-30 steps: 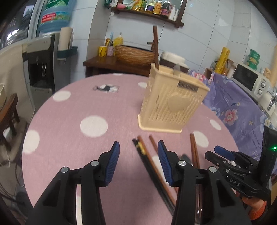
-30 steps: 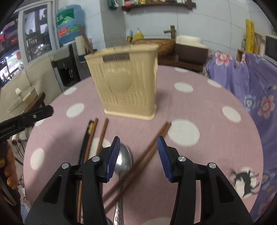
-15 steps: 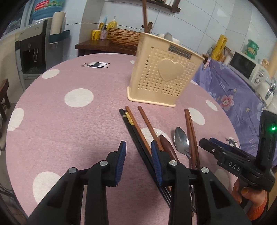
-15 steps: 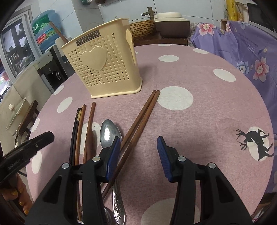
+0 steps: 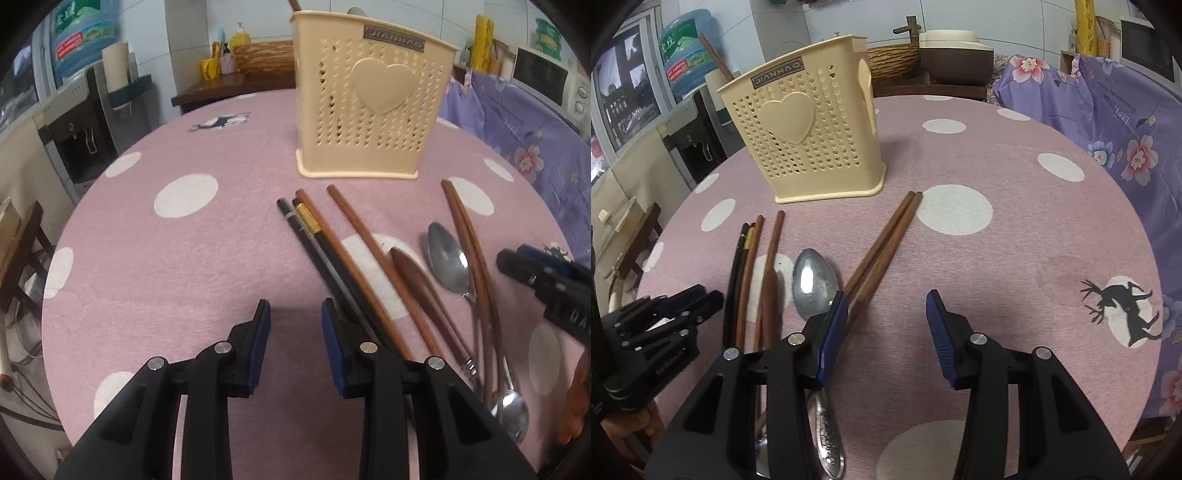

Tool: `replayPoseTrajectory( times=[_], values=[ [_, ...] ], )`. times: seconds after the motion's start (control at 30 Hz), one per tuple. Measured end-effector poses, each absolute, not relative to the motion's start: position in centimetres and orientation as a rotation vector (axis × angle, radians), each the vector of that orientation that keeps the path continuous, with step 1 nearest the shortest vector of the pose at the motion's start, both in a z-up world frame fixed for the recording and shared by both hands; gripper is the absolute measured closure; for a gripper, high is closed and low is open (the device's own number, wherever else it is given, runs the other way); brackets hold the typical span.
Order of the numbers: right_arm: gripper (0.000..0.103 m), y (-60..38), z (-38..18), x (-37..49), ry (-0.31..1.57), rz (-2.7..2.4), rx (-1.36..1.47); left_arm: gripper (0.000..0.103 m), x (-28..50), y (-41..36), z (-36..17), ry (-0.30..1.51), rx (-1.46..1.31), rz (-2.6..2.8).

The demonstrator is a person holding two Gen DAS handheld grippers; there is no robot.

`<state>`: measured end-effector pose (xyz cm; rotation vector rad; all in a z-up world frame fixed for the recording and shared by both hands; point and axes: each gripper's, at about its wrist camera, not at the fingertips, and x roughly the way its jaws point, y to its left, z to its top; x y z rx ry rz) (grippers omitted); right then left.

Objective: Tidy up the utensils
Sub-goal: 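Move both open tools back over the remaining utensils, then close right tool on the brown chopstick pair while left tool approaches a black chopstick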

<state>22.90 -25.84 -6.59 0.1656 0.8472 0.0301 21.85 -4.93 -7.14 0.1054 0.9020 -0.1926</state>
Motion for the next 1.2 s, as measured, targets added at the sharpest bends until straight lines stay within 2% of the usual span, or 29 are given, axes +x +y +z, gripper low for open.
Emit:
replayPoseTrajectory(
  times=[0.13,0.43,0.67,1.03,1.13,1.2],
  values=[
    [0.058,-26.5,-6.4,23.5,0.858,0.028,0.197,0.074,22.3,-2.0,-5.7,0.911,-0.069,-0.213],
    [0.058,-24.7,-7.6,25.2,0.911,0.029,0.198,0.074,22.9,-6.3,-6.9,0.944,0.004,-0.26],
    [0.065,-27.0,-7.4,24.9,0.942,-0.002,0.249,0.072,23.3,-4.3,-6.9,0.951,-0.012,-0.218],
    [0.065,-26.4,-6.9,27.5,0.941,-0.032,0.261,0.072,24.7,-3.7,-6.8,0.949,-0.09,-0.182],
    [0.07,-26.2,-7.3,28.3,0.951,-0.062,0.246,0.072,25.3,-3.7,-7.1,0.962,-0.087,-0.17],
    [0.078,-26.3,-7.6,28.8,0.948,-0.077,0.251,0.074,25.6,-3.9,-7.1,0.956,-0.079,-0.169]
  ],
)
